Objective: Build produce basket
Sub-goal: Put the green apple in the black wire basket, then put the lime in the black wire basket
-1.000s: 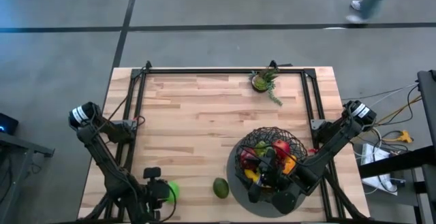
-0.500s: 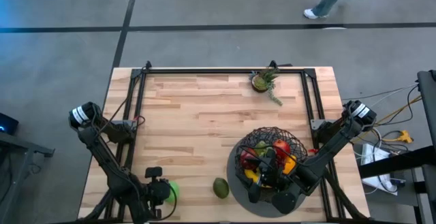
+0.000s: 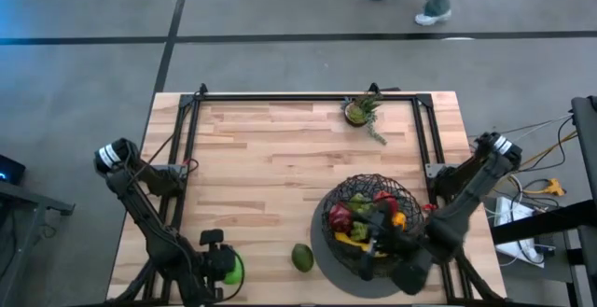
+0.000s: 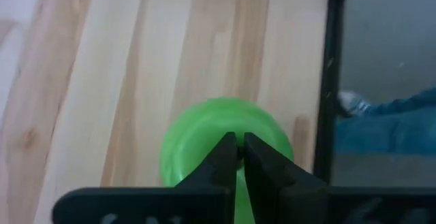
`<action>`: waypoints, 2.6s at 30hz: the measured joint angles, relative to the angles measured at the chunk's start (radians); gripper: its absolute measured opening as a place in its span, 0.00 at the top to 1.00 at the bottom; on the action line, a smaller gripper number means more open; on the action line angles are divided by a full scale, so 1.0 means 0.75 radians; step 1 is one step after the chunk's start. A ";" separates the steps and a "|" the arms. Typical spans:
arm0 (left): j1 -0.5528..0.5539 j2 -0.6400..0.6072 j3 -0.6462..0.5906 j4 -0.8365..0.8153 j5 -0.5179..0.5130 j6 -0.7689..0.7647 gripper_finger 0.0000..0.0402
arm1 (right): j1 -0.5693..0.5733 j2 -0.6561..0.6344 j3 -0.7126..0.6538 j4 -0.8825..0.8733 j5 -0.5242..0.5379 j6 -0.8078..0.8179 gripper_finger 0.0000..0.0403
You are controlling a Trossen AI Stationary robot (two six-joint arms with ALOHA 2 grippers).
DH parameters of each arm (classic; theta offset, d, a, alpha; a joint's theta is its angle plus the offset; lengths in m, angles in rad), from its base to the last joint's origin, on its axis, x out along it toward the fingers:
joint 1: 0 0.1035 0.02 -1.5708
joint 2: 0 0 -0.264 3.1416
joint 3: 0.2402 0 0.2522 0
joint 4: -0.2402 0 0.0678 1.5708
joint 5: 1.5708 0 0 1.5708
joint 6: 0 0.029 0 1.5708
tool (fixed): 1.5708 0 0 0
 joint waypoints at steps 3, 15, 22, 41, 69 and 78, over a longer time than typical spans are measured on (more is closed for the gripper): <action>0.062 -0.003 0.080 -0.033 -0.003 0.043 1.00 | 0.048 -0.038 0.108 -0.214 0.001 0.028 0.19; 0.595 0.112 0.483 0.455 -0.076 0.818 1.00 | 0.273 -0.099 0.234 -0.652 0.114 0.389 0.19; 0.793 0.397 0.723 0.822 0.236 1.130 1.00 | 0.489 -0.106 0.234 -0.649 0.488 0.534 0.19; 0.853 0.784 0.911 0.736 0.406 1.185 1.00 | 0.618 -0.097 0.234 -0.603 0.774 0.567 0.19; 0.861 0.577 0.984 0.512 0.324 0.976 0.60 | 0.576 -0.037 0.165 -0.599 0.766 0.731 0.19; 0.847 0.302 0.888 0.112 0.191 1.009 0.60 | 0.362 0.163 0.082 -0.595 0.411 1.163 0.19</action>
